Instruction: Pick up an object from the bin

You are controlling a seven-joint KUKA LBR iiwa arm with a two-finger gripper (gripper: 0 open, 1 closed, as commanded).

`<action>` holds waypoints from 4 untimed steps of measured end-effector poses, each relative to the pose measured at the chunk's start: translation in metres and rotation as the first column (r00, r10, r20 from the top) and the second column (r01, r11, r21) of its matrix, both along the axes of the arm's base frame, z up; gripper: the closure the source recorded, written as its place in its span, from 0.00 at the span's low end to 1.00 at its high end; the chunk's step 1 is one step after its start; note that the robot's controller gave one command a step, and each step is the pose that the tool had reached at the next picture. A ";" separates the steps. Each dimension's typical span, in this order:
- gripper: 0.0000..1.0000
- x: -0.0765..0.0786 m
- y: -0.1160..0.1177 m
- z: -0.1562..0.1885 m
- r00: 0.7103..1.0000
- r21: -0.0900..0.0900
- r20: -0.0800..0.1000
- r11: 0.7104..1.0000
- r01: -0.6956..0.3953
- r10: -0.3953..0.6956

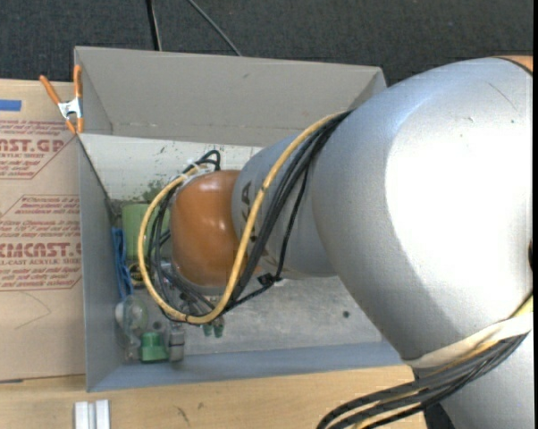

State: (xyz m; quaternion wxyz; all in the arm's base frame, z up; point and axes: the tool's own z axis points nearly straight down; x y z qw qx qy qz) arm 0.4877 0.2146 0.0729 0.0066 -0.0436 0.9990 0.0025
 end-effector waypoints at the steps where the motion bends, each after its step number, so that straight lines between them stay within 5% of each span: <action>1: 0.00 -0.003 0.033 -0.002 1.000 -0.003 -0.007 1.000 0.005 -0.005; 2: 1.00 -0.005 0.032 -0.001 1.000 -0.006 -0.017 1.000 0.006 -0.006; 3: 1.00 0.001 0.018 0.140 0.996 -0.003 -0.003 0.996 -0.093 0.093; 4: 0.00 -0.001 0.018 0.135 0.996 -0.005 -0.011 0.996 -0.093 0.093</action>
Offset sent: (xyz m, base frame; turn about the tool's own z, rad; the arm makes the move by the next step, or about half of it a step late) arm -0.0049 0.0309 -0.0029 0.0068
